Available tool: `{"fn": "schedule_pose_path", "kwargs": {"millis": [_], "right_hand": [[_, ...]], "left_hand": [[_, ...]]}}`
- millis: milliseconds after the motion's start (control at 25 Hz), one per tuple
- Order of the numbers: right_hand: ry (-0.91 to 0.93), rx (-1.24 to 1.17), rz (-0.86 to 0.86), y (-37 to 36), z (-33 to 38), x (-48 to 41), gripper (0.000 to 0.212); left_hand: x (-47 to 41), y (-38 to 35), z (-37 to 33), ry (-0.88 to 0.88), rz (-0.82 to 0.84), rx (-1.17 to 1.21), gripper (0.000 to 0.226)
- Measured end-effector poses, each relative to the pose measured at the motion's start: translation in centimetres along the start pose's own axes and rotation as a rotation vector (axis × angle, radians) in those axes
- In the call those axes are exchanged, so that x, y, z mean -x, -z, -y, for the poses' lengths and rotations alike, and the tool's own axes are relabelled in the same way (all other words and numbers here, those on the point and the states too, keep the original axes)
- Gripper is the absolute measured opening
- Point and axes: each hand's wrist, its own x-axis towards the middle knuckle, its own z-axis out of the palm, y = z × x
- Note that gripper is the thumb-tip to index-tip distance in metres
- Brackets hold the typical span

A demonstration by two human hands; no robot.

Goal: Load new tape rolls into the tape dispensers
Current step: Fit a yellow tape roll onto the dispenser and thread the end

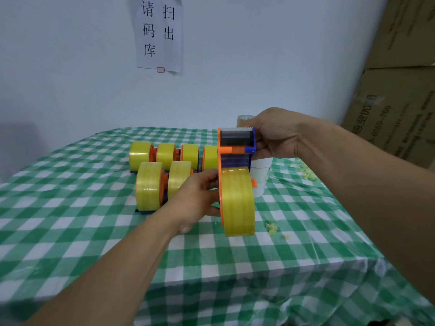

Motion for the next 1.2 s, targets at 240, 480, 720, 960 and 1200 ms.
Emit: {"fn": "schedule_pose_path", "kwargs": {"millis": [240, 480, 720, 960, 1200], "right_hand": [[-0.023, -0.006, 0.0, -0.7, 0.1, -0.2, 0.022], [-0.016, -0.027, 0.015, -2.1, 1.1, 0.4, 0.029], [-0.01, -0.117, -0.019, -4.0, 1.6, 1.2, 0.021], [0.057, -0.149, -0.11, -6.4, 3.3, 0.7, 0.012], [0.12, -0.118, -0.076, -9.5, 4.5, 0.0, 0.013]], "left_hand": [[0.5, 0.4, -0.3, 0.013, -0.019, -0.004, 0.035], [1.9, 1.4, -1.1, 0.029, -0.052, -0.008, 0.036], [3.8, 2.5, -2.5, 0.023, -0.056, -0.045, 0.034], [6.3, 6.1, -4.2, 0.036, -0.211, -0.007, 0.023], [7.7, 12.7, -4.7, 0.096, -0.434, 0.003, 0.032]]}}
